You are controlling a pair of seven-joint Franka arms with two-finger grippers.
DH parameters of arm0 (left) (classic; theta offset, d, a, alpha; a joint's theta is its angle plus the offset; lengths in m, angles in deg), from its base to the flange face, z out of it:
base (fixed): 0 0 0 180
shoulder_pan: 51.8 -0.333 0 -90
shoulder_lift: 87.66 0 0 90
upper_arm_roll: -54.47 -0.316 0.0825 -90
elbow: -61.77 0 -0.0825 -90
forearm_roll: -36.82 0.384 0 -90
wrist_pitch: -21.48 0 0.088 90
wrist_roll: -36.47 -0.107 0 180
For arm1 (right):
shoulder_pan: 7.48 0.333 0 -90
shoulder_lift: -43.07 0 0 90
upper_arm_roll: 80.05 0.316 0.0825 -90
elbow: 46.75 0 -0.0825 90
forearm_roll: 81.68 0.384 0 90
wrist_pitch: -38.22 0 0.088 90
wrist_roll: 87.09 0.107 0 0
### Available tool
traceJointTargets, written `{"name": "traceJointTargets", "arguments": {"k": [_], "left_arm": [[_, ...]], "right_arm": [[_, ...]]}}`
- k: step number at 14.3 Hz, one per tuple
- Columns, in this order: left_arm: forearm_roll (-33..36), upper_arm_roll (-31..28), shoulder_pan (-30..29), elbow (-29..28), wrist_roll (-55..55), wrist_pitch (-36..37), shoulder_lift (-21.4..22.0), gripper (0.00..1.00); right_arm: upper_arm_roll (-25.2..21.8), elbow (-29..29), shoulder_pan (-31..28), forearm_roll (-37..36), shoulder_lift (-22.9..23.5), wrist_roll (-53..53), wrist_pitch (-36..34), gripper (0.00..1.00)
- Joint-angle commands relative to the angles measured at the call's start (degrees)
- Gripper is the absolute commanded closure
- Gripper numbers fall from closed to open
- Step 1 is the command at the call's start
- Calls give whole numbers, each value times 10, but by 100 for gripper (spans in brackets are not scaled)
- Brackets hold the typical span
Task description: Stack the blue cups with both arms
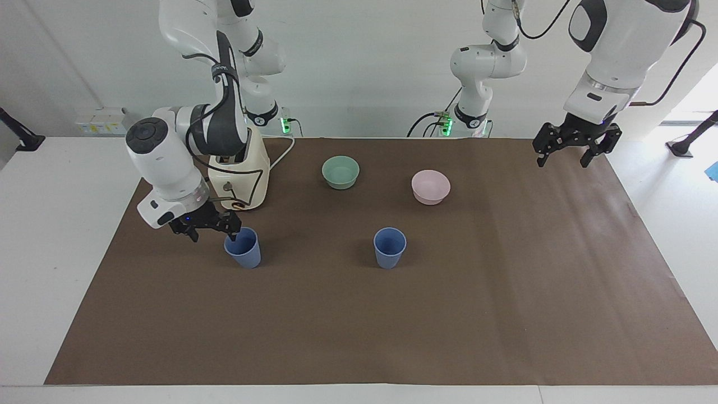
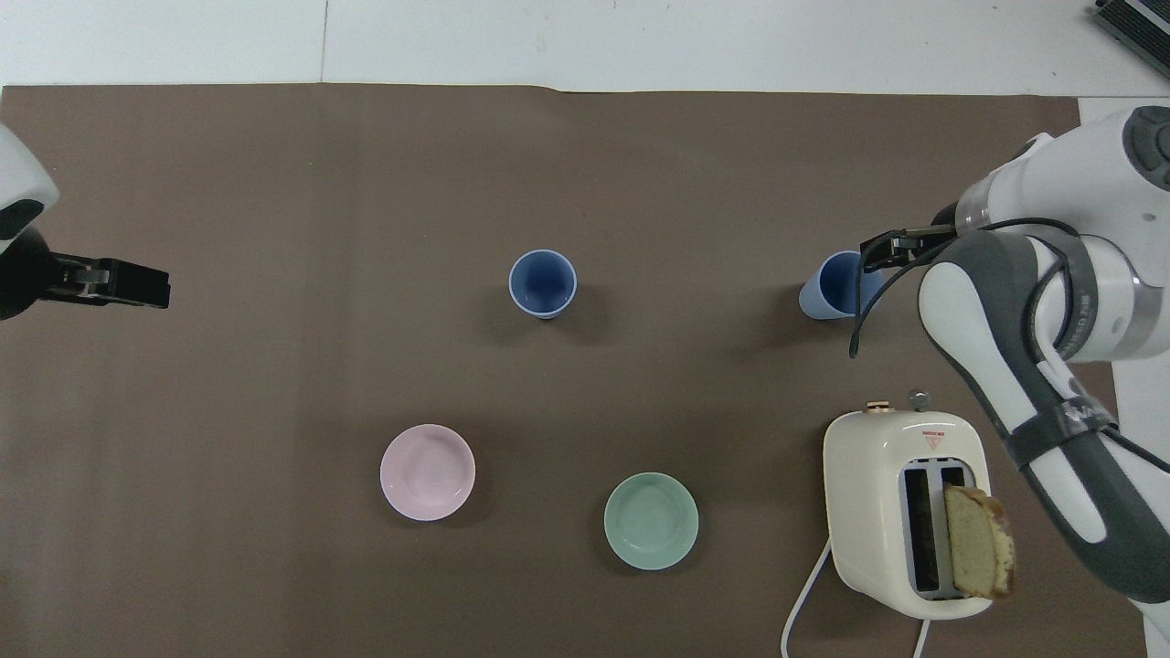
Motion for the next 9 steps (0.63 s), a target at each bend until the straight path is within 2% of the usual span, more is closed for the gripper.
{"name": "traceJointTargets", "arguments": {"k": [1,5,8,9], "left_arm": [[-8,6,-8,41,-11,69,2,0],[-26,4,-8,47,-9,84,3,0],[-49,2,-9,72,-4,96,7,0],[-49,1,-9,70,-8,95,9,0]], "right_arm": [[1,25,1,5,0,10,29,0],[1,38,1,5,9,7,42,0],[1,44,1,4,9,3,51,0],[1,46,1,4,9,4,53,11]]}}
